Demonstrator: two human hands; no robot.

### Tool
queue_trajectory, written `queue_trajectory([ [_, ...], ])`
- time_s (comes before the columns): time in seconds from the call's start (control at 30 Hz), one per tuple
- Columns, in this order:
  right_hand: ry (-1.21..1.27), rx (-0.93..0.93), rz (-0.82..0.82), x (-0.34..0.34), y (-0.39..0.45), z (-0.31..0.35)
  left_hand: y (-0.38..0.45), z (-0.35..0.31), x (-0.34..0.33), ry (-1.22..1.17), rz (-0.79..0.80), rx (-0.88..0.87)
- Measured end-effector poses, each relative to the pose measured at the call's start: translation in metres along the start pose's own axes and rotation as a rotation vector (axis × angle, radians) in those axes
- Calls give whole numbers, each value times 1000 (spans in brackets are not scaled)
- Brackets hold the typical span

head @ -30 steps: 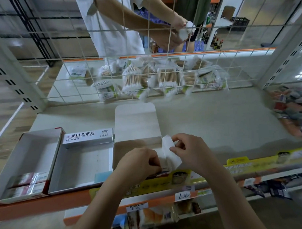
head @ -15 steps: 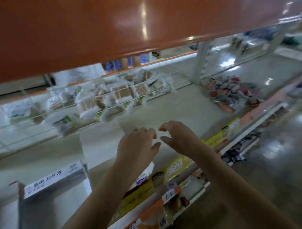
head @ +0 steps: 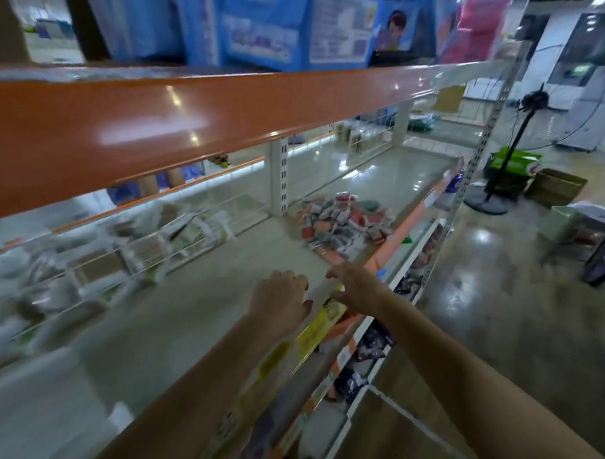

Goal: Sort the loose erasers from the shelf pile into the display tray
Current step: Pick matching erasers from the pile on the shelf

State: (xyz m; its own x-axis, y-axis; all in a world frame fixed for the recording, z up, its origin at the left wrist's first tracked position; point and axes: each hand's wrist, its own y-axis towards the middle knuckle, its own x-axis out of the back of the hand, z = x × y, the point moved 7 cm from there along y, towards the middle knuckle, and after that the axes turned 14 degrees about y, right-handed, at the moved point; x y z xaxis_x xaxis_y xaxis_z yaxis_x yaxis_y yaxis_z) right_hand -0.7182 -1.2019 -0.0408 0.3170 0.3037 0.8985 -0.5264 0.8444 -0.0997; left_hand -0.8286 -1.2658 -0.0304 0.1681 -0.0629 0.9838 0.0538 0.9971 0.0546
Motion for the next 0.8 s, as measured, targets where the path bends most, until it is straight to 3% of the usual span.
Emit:
queue_trajectory([
  [0.3,69,-44,-81,52,74,-107,140,-28,-15,28,8,136],
  [0.5,146,47,-239,66,117,-119,185,-14,-24,38,16,250],
  [0.8,272,13,-243,48,141,-129,213,-12,-39,80,10,186],
])
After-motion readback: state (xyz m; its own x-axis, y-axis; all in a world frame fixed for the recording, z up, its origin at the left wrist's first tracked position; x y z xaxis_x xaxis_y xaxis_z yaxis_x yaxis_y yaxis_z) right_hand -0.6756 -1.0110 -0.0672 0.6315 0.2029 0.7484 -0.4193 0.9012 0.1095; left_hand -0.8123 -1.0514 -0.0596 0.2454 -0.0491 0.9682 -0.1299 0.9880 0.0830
